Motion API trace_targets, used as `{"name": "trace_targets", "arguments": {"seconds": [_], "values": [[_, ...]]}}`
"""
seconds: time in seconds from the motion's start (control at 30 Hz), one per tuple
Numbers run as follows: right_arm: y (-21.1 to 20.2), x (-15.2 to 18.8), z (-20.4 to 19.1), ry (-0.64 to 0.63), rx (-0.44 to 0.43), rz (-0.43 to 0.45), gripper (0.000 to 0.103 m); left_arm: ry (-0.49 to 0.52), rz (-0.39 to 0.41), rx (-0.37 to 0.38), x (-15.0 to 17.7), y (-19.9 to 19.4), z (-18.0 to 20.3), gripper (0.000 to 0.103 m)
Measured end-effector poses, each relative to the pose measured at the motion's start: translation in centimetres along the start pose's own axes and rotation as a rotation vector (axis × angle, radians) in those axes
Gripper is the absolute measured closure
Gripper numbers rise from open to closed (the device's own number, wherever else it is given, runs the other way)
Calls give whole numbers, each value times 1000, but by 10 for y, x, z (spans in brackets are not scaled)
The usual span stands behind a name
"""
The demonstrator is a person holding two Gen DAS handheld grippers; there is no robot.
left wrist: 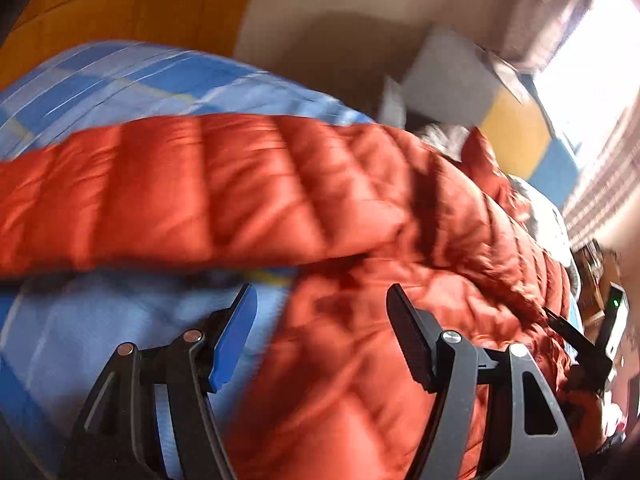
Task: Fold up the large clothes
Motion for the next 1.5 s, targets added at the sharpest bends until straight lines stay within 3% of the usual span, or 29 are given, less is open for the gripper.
{"name": "trace_targets", "arguments": {"seconds": [0.13,0.27,0.5,0.6,0.77,0.8,0.87,0.97,1.23,1.5], "values": [[-16,12,-2,-20,-39,11,13,-74,8,-33,11,-16,-47,36],[-29,25,-5,-38,-61,29,11,-188,26,-43,18,-31,-98,29],[-23,34,-6,-51,-15,25,11,-385,105,-85,15,-57,-175,29],[-25,33,-3,-39,-9,34,11,-476,136,-60,11,-62,-199,30],[-24,31,11,5,-11,37,11,-590,166,-40,0,-64,-231,50],[-25,30,14,16,-5,41,11,-592,165,-45,-5,-59,-229,55],[-26,27,20,40,10,52,11,-585,157,-63,-12,-55,-232,81],[-22,21,28,71,1,44,11,-528,174,-81,-24,-56,-225,92],[-7,19,27,66,7,21,11,-317,205,-95,-52,-68,-163,94],[-3,20,29,74,-15,14,11,-98,199,-6,-67,-56,-70,96]]}}
Point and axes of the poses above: each gripper's, at about its wrist camera, not at the fingertips, and y roughly the way its jaws point, z to its right, x to its underside, the point moved 1 cm from there along y, roughly the way its jaws point, and after that the axes turned 13 degrees about -z, right-handed, at the moved point
